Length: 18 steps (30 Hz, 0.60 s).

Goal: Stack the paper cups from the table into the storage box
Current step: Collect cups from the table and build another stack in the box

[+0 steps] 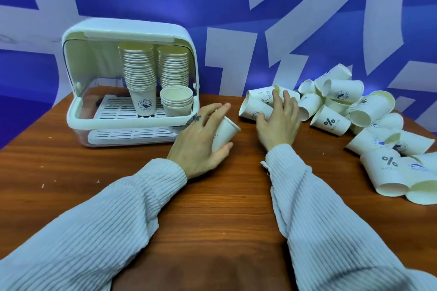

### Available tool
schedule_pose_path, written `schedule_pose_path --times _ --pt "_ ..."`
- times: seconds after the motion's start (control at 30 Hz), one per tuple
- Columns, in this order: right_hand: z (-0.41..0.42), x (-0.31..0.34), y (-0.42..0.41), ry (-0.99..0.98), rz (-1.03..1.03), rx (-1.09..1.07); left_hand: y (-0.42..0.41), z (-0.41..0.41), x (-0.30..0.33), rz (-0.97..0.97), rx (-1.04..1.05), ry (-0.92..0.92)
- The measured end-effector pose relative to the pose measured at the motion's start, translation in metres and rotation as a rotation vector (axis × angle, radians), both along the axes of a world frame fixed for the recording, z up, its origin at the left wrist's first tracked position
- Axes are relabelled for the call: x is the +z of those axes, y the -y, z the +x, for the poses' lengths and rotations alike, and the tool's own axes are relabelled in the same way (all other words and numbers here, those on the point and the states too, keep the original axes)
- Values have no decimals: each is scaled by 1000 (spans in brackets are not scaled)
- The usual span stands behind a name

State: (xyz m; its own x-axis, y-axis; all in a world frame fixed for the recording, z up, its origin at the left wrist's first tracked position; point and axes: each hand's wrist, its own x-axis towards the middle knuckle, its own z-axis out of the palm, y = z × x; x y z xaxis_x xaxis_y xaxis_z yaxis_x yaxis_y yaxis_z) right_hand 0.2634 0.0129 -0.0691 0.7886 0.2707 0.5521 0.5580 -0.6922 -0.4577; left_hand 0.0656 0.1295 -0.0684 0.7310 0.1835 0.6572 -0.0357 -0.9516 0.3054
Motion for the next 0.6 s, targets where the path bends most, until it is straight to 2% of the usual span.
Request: schedule_pose_path --times 0.17,0.23,0.33,0.4,0.47,0.53,0.6 --pt "9 -7 -3 -54 -168 151 0 -1 0 -12 -9 21" --pt "8 -10 -8 -4 -286 202 0 -2 0 -13 -9 26" --pt "3 -9 -8 124 -301 133 3 -5 2 -30 -25 40" --pt "-2 -6 -4 129 -314 91 6 -6 6 -62 -37 70" --pt "-11 1 0 87 -196 95 5 -11 16 -106 -26 155" --pt "-27 18 -1 -27 142 205 -3 -18 33 -176 13 283" --pt "-49 42 -7 -178 441 442 -17 -25 52 -271 72 411"
